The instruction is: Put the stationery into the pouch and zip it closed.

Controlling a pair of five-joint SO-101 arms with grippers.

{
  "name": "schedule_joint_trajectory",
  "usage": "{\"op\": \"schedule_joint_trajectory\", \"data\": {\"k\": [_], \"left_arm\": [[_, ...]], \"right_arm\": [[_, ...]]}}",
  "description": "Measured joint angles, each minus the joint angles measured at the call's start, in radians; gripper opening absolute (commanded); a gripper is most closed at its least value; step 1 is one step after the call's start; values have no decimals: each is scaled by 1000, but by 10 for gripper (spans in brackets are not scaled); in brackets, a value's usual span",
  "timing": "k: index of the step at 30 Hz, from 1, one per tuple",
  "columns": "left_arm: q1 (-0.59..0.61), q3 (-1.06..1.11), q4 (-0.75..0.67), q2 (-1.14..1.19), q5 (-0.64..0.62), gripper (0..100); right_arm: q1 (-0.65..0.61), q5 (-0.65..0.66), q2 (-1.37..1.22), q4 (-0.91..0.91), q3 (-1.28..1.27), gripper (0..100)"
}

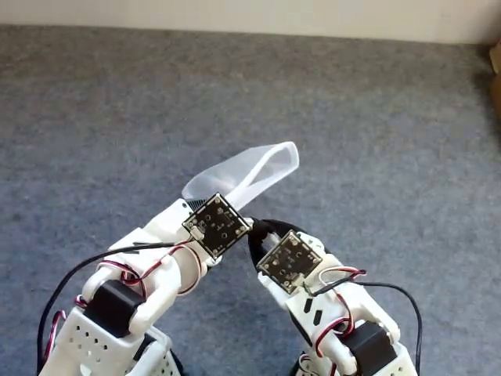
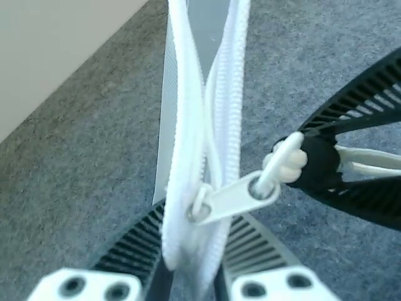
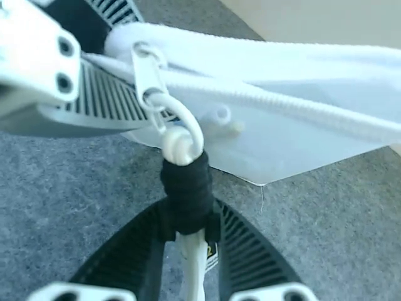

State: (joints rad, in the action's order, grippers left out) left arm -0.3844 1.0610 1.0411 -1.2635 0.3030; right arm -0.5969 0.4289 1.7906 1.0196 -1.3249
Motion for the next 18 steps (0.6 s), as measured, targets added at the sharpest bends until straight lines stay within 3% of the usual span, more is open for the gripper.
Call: {"op": "schedule_joint_trajectory", "data": {"k": [18], "left_arm": [[0, 0, -3, 0, 0, 6]], "right_arm": [[115, -3, 0, -28, 0, 5]]}}
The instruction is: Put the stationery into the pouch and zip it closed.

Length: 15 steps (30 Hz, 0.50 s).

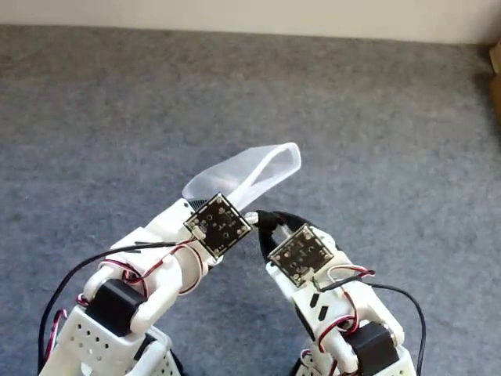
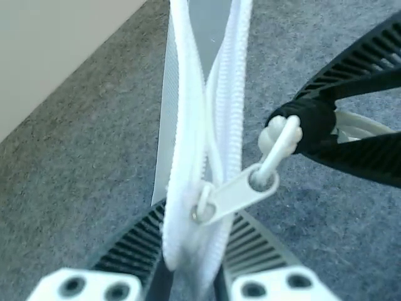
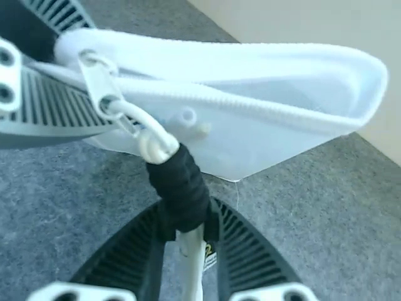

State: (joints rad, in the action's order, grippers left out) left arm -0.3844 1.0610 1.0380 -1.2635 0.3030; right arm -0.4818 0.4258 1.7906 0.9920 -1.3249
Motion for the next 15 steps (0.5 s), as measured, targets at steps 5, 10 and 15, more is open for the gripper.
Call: {"op": "schedule_joint_trajectory", "data": {"k": [5, 10, 15], "left_arm": [[-2, 0, -2, 0, 0, 5], [-2, 58, -2, -109, 2, 5], [6, 129, 5, -270, 0, 5]], "right_arm": [[25, -49, 0, -5, 23, 5], [28, -68, 0, -5, 38, 5], [28, -68, 0, -5, 40, 5]]}}
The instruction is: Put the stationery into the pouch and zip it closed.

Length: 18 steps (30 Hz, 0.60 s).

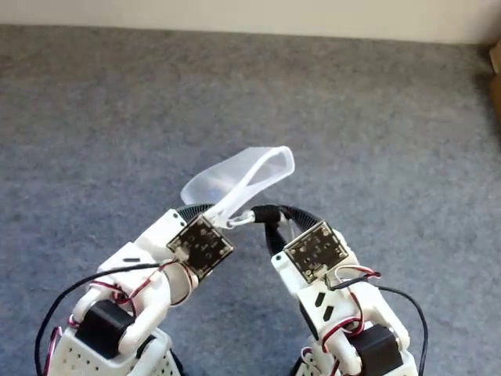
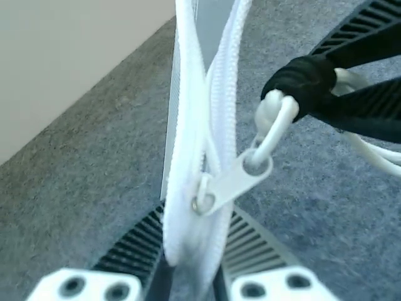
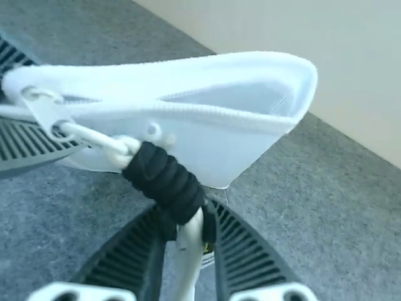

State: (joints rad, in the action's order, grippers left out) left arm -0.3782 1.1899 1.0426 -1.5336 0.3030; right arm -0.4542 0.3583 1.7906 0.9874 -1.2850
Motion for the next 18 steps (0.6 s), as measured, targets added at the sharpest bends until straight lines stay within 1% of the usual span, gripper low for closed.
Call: {"op": "schedule_joint_trajectory", "data": {"k": [4, 11, 18], "left_arm": [[3, 3, 25, -38, 0, 5], [5, 3, 26, -40, 0, 5], [3, 31, 18, -55, 2, 5]], "right_arm": [[32, -8, 0, 0, 18, 5], [138, -101, 0, -51, 48, 5], [147, -117, 0, -51, 48, 5]]}}
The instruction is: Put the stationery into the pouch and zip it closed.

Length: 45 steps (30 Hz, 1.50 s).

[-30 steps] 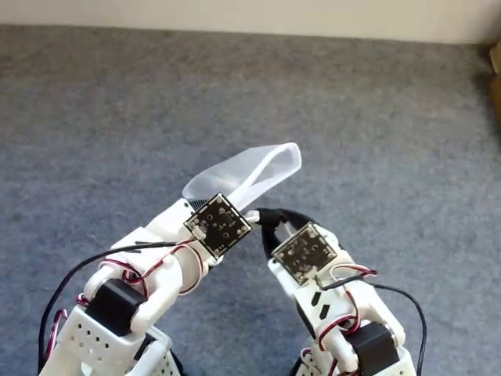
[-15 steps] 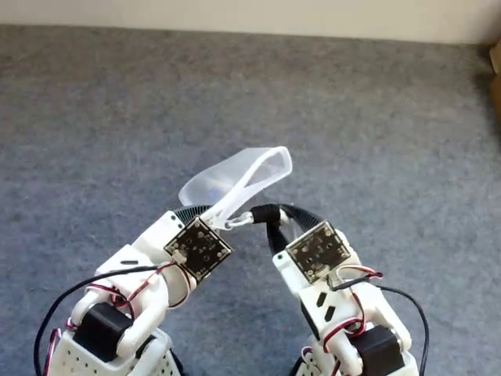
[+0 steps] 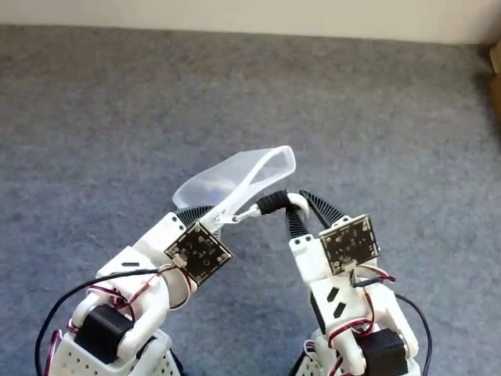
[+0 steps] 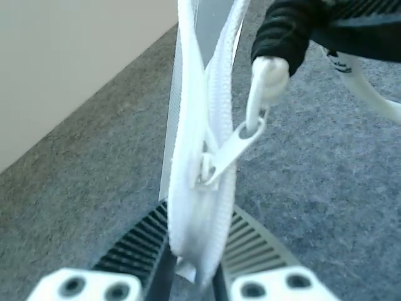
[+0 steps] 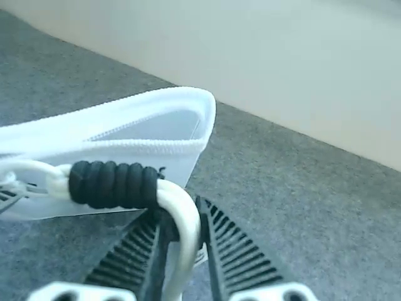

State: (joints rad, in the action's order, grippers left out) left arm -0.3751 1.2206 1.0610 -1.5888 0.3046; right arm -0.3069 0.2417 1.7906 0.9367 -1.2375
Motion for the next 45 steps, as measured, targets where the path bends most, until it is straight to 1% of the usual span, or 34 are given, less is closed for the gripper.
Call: {"op": "schedule_joint_trajectory", "data": {"k": [6, 10, 20, 37, 41, 45], "left_arm": [[0, 3, 0, 0, 0, 5], [-2, 12, -11, -2, 0, 4], [-3, 12, -12, -2, 2, 4], [-5, 11, -14, -2, 2, 4], [-5, 9, -14, -2, 2, 4], [-3, 14, -11, -9, 2, 4]], "right_arm": [[2, 0, -8, 0, 28, 5], [48, 0, -2, -11, 52, 5], [180, 0, -11, -167, 48, 5], [324, 2, -9, -494, -164, 5], [377, 2, -8, -520, -170, 5], [471, 2, -12, -529, -170, 5]]}}
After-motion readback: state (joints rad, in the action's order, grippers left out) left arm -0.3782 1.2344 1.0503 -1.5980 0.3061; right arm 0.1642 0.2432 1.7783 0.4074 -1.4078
